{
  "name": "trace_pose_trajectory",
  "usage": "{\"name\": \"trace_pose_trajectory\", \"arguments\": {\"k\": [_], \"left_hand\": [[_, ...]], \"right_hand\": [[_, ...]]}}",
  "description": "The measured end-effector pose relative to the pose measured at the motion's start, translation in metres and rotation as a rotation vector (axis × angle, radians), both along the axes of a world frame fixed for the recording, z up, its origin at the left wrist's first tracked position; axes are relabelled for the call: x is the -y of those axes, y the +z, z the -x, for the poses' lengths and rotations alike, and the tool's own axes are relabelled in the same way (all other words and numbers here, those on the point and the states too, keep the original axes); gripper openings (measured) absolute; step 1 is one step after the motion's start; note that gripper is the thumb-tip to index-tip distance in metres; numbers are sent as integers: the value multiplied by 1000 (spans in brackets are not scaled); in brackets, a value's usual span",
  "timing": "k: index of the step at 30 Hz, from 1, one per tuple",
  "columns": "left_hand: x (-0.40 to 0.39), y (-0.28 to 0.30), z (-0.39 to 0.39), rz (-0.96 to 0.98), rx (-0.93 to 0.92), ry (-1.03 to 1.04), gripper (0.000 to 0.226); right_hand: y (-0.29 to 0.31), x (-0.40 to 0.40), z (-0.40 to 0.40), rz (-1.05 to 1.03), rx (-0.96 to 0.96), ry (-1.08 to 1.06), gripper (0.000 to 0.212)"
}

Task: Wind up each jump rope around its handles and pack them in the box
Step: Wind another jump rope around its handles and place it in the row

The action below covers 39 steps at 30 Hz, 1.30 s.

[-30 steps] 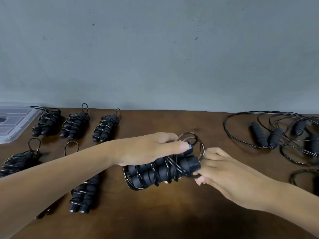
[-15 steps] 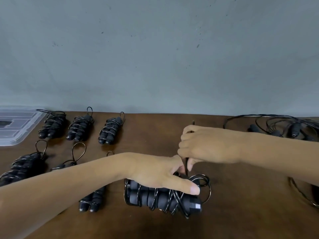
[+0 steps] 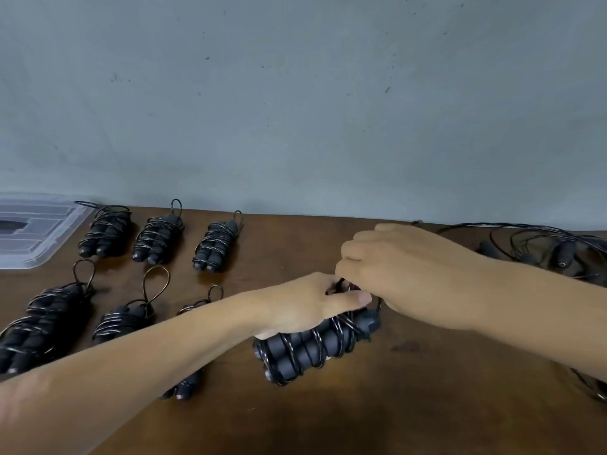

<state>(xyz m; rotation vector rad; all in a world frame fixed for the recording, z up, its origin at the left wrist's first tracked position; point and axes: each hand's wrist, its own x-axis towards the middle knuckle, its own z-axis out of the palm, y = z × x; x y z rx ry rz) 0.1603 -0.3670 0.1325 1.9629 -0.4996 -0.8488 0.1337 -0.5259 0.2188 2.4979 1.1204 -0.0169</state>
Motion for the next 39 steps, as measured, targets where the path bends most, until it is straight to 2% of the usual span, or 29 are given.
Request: {"name": "trace_pose_trajectory", "arguments": {"k": [4, 6, 8, 12, 15, 18, 21, 24, 27, 29, 31, 32, 35, 37, 39], "left_hand": [[-2, -5, 1, 172, -41, 150, 25], [0, -6, 2, 241, -83, 181, 31], [0, -5, 4, 291, -128, 183, 43], [3, -6, 4, 399, -181, 185, 41], [4, -5, 4, 468, -277, 160, 42], [3, -8, 4, 526, -327, 144, 37], [7, -14, 6, 561, -306, 208, 47], [13, -20, 9, 574, -280, 290, 53], [17, -26, 12, 597, -170, 387, 41], [20, -32, 14, 583, -79, 444, 31], [22, -37, 13, 539, 10, 497, 24], [22, -39, 12, 520, 43, 514, 23], [22, -42, 10, 488, 109, 553, 24], [22, -41, 10, 457, 163, 570, 22], [23, -40, 11, 438, 192, 584, 22]], "right_hand": [[-24, 16, 16, -314, 177, 1, 30], [-37, 24, 22, -456, 257, -71, 35], [-51, 30, 29, -661, 308, -146, 30], [-64, 26, 41, -1036, 339, -310, 15], [-68, 23, 46, -1220, 258, -479, 18], [-75, 22, 49, -1280, 229, -531, 21], [-87, 17, 52, -1256, 301, -521, 20], [-102, 20, 52, -1291, 272, -557, 27], [-114, 22, 50, -1354, 221, -641, 33], [-119, 19, 48, -1364, 300, -699, 30], [-122, 16, 46, -1331, 397, -763, 37], [-123, 15, 44, -1335, 382, -847, 46], [-121, 13, 38, -1423, 152, -1158, 72], [-124, 14, 35, -1482, 63, -1208, 72], [-125, 14, 31, -1656, -43, -1208, 61]]}}
